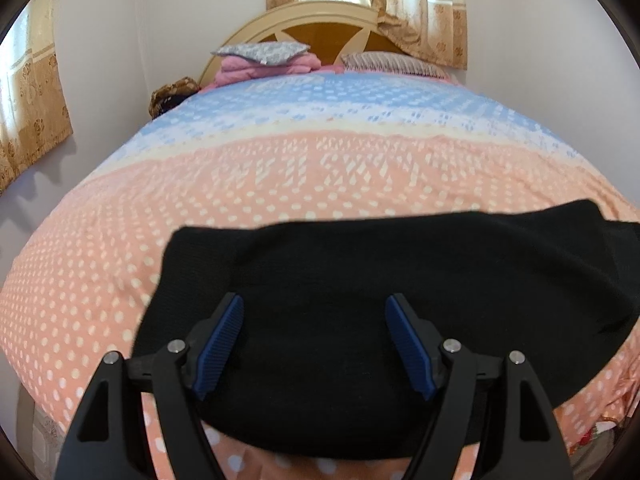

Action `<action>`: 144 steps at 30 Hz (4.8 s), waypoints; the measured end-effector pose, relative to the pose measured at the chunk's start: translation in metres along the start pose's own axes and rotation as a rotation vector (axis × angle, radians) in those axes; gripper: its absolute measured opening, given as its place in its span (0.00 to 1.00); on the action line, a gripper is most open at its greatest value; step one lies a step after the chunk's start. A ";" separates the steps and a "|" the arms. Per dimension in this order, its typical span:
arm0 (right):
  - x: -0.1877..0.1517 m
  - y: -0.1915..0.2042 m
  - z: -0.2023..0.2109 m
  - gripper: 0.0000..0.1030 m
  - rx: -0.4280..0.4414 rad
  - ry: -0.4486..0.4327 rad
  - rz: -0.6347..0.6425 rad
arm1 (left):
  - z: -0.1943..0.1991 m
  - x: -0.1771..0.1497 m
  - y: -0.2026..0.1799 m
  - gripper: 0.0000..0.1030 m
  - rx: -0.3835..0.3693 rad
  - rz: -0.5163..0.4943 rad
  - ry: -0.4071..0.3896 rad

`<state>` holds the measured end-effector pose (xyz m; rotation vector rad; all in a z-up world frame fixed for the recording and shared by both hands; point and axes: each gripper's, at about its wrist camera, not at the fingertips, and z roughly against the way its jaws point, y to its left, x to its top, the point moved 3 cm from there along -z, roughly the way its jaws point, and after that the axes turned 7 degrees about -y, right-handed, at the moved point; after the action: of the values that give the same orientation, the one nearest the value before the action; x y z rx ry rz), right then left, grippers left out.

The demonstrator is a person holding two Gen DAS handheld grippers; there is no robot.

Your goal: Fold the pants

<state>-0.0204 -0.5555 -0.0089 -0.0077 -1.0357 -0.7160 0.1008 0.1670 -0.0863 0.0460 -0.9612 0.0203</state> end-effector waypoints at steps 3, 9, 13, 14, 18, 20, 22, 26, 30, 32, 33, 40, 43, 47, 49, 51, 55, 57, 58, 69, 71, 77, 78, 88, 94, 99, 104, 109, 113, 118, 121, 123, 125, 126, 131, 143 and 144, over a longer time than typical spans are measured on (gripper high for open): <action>-0.036 0.061 0.007 0.06 0.310 0.149 -0.006 | 0.016 0.001 0.005 0.74 -0.003 -0.003 -0.026; -0.121 0.138 0.011 0.62 0.647 0.368 -0.115 | 0.041 -0.013 0.037 0.74 0.052 -0.003 -0.006; -0.151 0.188 0.016 0.62 0.761 0.431 -0.063 | 0.058 -0.027 0.077 0.74 0.108 0.079 0.007; -0.157 0.199 0.018 0.62 0.776 0.445 -0.018 | 0.062 -0.033 0.088 0.72 0.094 0.129 0.020; -0.181 0.235 0.028 0.58 0.832 0.490 0.086 | 0.058 -0.049 0.102 0.59 -0.009 0.290 0.065; -0.192 0.248 0.029 0.58 0.851 0.515 0.091 | 0.050 -0.050 0.098 0.50 -0.055 0.328 0.076; -0.199 0.256 0.031 0.58 0.855 0.522 0.115 | 0.044 -0.048 0.088 0.39 -0.111 0.334 0.081; -0.197 0.255 0.040 0.50 0.837 0.485 0.203 | 0.035 -0.043 0.067 0.36 -0.236 0.367 0.112; -0.201 0.241 0.050 0.50 0.837 0.479 0.220 | 0.027 -0.043 0.061 0.36 -0.273 0.410 0.130; -0.202 0.237 0.047 0.50 0.830 0.487 0.214 | 0.022 -0.042 0.067 0.36 -0.253 0.445 0.132; -0.203 0.237 0.047 0.50 0.828 0.492 0.213 | 0.020 -0.041 0.071 0.36 -0.250 0.458 0.125; -0.207 0.236 0.044 0.50 0.817 0.503 0.210 | 0.012 -0.031 0.084 0.39 -0.200 0.485 0.083; -0.208 0.234 0.043 0.50 0.811 0.508 0.212 | 0.004 -0.034 0.089 0.42 -0.214 0.559 0.101; -0.206 0.233 0.043 0.50 0.805 0.504 0.207 | 0.005 -0.032 0.089 0.40 -0.201 0.561 0.071; -0.204 0.230 0.042 0.50 0.803 0.505 0.191 | 0.004 -0.030 0.090 0.17 -0.221 0.577 0.049; -0.202 0.221 0.039 0.50 0.800 0.515 0.151 | -0.001 -0.029 0.092 0.13 -0.263 0.627 0.052; -0.199 0.193 0.036 0.50 0.783 0.532 0.053 | -0.001 -0.024 0.093 0.10 -0.275 0.642 0.048; -0.198 0.174 0.034 0.50 0.768 0.539 -0.020 | 0.003 -0.020 0.095 0.10 -0.283 0.644 0.042; -0.198 0.169 0.032 0.50 0.759 0.545 -0.039 | 0.005 -0.018 0.096 0.10 -0.286 0.644 0.036; -0.217 0.189 0.004 0.50 0.792 0.647 -0.107 | 0.012 -0.015 0.104 0.10 -0.296 0.645 0.033; -0.220 0.190 -0.004 0.49 0.787 0.665 -0.156 | 0.011 -0.016 0.106 0.10 -0.295 0.652 0.036; -0.221 0.198 -0.007 0.04 0.798 0.643 -0.155 | 0.013 -0.015 0.105 0.10 -0.289 0.630 0.037; -0.219 0.200 -0.003 0.03 0.809 0.626 -0.137 | 0.014 -0.014 0.106 0.10 -0.289 0.627 0.035; -0.223 0.202 0.028 0.03 0.789 0.650 0.040 | 0.021 -0.022 0.118 0.10 -0.232 0.598 0.053; -0.240 0.199 0.008 0.04 0.744 0.717 0.021 | 0.006 -0.042 0.120 0.18 -0.152 0.583 0.126; -0.227 0.198 0.022 0.46 0.700 0.761 0.131 | 0.021 -0.036 0.140 0.46 -0.036 0.553 0.098; -0.196 0.195 0.046 0.51 0.809 0.672 0.177 | 0.040 -0.026 0.166 0.47 0.132 0.551 0.014; -0.176 0.270 0.046 0.51 0.944 0.523 0.363 | 0.028 -0.003 0.110 0.47 0.006 0.365 -0.030; -0.190 0.350 0.024 0.51 1.044 0.533 0.464 | 0.009 -0.002 0.069 0.47 -0.031 0.263 -0.016; -0.231 0.426 -0.013 0.51 1.021 0.559 0.626 | -0.008 -0.020 0.055 0.47 -0.010 0.208 0.035; -0.251 0.422 -0.031 0.51 1.008 0.653 0.616 | -0.007 -0.022 0.042 0.48 0.044 0.104 0.021; -0.256 0.413 -0.028 0.51 1.012 0.692 0.626 | -0.007 -0.024 0.037 0.49 0.078 0.052 0.013; -0.257 0.407 -0.014 0.51 1.034 0.693 0.650 | -0.008 -0.025 0.030 0.51 0.102 0.021 0.004; -0.260 0.405 -0.007 0.51 1.047 0.698 0.655 | -0.008 -0.024 0.030 0.52 0.107 0.021 0.002; -0.281 0.399 0.002 0.51 1.051 0.761 0.707 | -0.011 -0.021 0.034 0.53 0.100 0.048 0.002; -0.303 0.426 0.000 0.52 1.075 0.854 0.693 | -0.011 -0.026 0.033 0.54 0.084 0.060 -0.004; -0.302 0.427 -0.001 0.52 1.079 0.863 0.680 | -0.011 -0.026 0.033 0.54 0.084 0.060 -0.006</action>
<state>0.1203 -0.0618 -0.1102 0.7799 -0.4065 0.5076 0.0933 0.2003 -0.1129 0.0949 -0.9669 0.1166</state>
